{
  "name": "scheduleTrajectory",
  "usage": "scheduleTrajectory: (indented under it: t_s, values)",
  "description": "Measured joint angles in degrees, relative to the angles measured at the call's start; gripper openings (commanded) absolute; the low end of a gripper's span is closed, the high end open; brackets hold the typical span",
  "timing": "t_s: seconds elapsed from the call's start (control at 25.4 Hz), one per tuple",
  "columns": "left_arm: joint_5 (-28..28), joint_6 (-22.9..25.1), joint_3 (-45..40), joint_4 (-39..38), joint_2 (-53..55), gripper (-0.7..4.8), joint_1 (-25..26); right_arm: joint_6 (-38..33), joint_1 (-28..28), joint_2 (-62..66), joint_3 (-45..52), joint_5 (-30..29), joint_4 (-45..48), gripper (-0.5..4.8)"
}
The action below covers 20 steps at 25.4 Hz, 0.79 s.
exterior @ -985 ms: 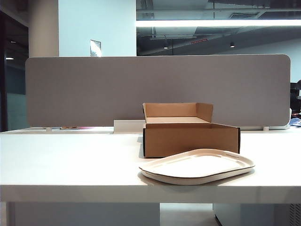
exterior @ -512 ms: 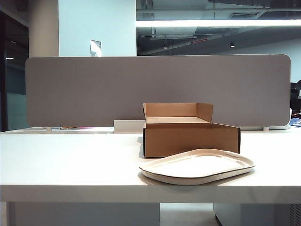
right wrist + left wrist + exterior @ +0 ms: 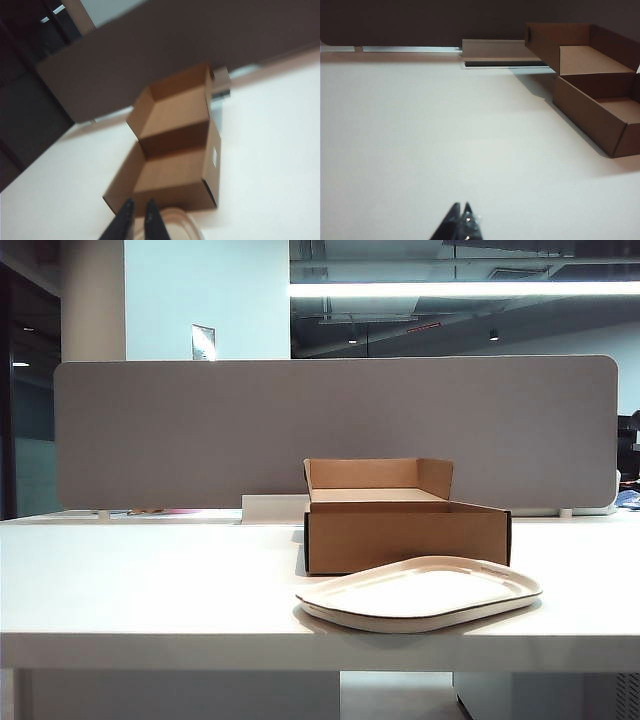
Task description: Pick up the lid and place it into the paper box.
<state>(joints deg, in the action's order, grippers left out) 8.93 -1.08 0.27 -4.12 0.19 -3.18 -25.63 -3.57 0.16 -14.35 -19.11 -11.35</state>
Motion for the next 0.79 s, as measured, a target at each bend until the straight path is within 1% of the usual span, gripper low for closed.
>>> scheduleTrajectory:
  t_s: [0.2, 0.28, 0.55, 0.79]
  values:
    - [0.0, 0.0, 0.0, -0.1, 0.0, -0.03, 0.0, 0.2, 0.0, 0.3, -2.5, 2.1, 3.4, 0.50]
    - [0.0, 0.0, 0.0, -0.1, 0.0, -0.03, 0.0, 0.4, 0.0, 3.7, -5.3, 2.4, 5.2, 0.50]
    - [0.0, 0.0, 0.0, -0.2, 0.0, -0.03, 0.0, 3.1, 0.0, 15.2, -10.6, 2.4, 5.6, 0.50]
    - [0.0, 0.0, 0.0, -0.3, 0.0, -0.03, 0.0, 3.4, 0.0, 23.6, -11.3, 1.2, 7.5, 0.50]
